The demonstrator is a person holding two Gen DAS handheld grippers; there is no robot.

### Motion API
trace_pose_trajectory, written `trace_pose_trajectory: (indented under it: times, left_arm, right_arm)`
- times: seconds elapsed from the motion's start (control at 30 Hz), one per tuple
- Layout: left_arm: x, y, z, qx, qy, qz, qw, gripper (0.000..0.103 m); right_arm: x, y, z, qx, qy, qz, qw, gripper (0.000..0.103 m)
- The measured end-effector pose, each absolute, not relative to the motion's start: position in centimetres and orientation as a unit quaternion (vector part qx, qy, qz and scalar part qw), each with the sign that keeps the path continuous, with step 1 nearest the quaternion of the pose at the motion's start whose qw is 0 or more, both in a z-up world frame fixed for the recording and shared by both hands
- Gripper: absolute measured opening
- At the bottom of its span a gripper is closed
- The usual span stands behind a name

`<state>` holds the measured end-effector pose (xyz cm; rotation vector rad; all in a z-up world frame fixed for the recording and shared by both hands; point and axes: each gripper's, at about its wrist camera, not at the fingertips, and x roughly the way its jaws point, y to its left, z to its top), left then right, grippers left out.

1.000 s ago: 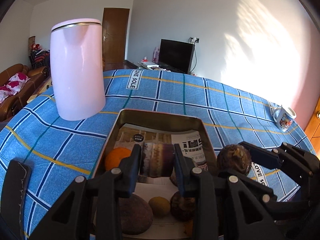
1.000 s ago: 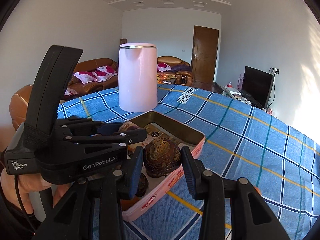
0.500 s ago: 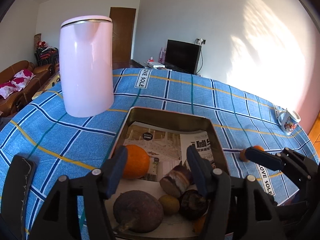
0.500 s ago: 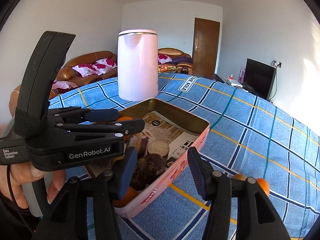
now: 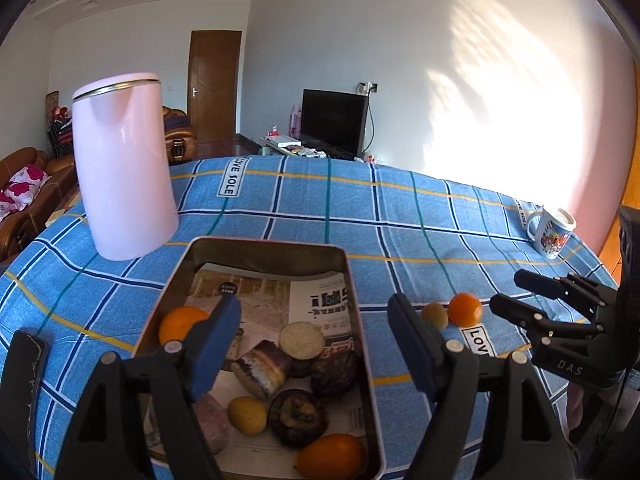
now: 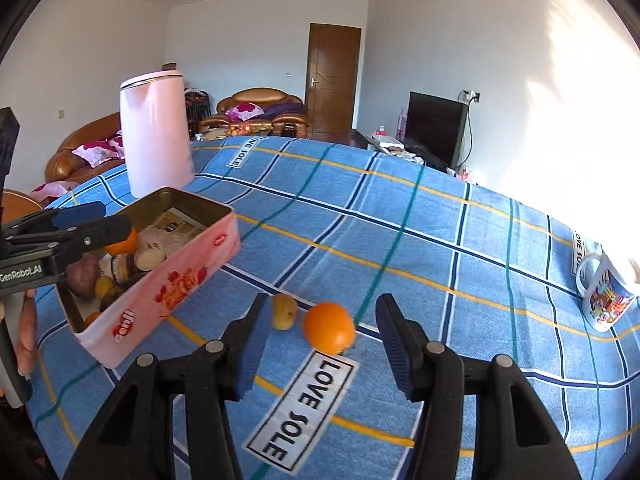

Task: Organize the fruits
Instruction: 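Grasp a small yellow fruit with the left tool while the right tool grasps an orange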

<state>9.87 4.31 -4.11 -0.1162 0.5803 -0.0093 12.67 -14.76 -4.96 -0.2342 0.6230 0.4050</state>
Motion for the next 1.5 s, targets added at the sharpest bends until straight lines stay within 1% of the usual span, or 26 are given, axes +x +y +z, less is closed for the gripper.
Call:
trace_pose_trajectory:
  times: [0.2, 0.47, 0.5, 0.53, 0.57, 0.77, 0.9, 1.0, 1.03, 1.1, 1.23, 1.33, 1.4, 1.43, 1.5]
  left_arm:
    - [10.8, 1.5, -4.1, -0.035, 0.29, -0.014, 0.956, 0.078]
    - [11.8, -0.5, -4.2, -0.017, 0.295, -0.025, 0.955, 0.078]
    - [12.0, -0.7, -4.2, -0.015, 0.297, -0.026, 0.954, 0.078]
    - [12.0, -0.9, -4.2, -0.014, 0.299, -0.028, 0.954, 0.078]
    - [12.1, -1.2, -4.2, -0.01, 0.3, -0.032, 0.953, 0.078]
    - [12.7, -3.9, -4.5, 0.021, 0.308, -0.051, 0.95, 0.077]
    - [14.0, -5.9, -5.6, 0.032, 0.334, -0.071, 0.939, 0.077]
    - [15.2, -7.2, -6.5, 0.04, 0.356, -0.085, 0.93, 0.066]
    - [15.6, -7.4, -6.7, 0.04, 0.364, -0.09, 0.926, 0.059]
    - [16.5, -7.7, -7.3, 0.034, 0.381, -0.096, 0.919, 0.058]
    - [17.8, -8.2, -8.7, 0.032, 0.409, -0.099, 0.906, 0.048]
    - [18.4, -8.3, -9.3, 0.027, 0.424, -0.1, 0.9, 0.047]
    - [18.7, -8.0, -9.4, 0.014, 0.428, -0.102, 0.898, 0.038]
    - [18.8, -7.8, -9.5, 0.009, 0.432, -0.103, 0.896, 0.03]
    - [18.8, -7.4, -9.5, -0.002, 0.43, -0.106, 0.896, 0.03]
  right_arm:
    - [13.9, -15.3, -6.3, -0.115, 0.33, 0.195, 0.917, 0.055]
    - [17.4, -14.3, -8.7, -0.103, 0.399, 0.194, 0.891, 0.055]
    - [17.7, -14.2, -8.9, -0.099, 0.407, 0.197, 0.886, 0.052]
    - [17.7, -14.2, -8.9, -0.095, 0.409, 0.204, 0.884, 0.043]
    - [17.5, -14.2, -8.8, -0.092, 0.406, 0.208, 0.885, 0.038]
    - [16.1, -15.7, -7.7, -0.089, 0.371, 0.164, 0.91, 0.038]
    - [15.6, -17.8, -6.9, -0.072, 0.352, 0.128, 0.925, 0.038]
    - [15.7, -19.2, -6.6, -0.044, 0.345, 0.122, 0.93, 0.038]
    - [15.7, -19.6, -6.5, -0.035, 0.344, 0.122, 0.93, 0.038]
    - [15.7, -20.0, -6.4, -0.025, 0.343, 0.122, 0.931, 0.038]
    - [15.4, -19.5, -6.3, -0.033, 0.33, 0.122, 0.935, 0.038]
    - [15.3, -19.4, -6.2, -0.037, 0.329, 0.123, 0.936, 0.038]
    - [15.4, -19.5, -6.3, -0.036, 0.331, 0.123, 0.935, 0.038]
    - [15.4, -19.5, -6.3, -0.036, 0.333, 0.124, 0.934, 0.038]
    - [15.5, -19.5, -6.4, -0.036, 0.335, 0.125, 0.933, 0.038]
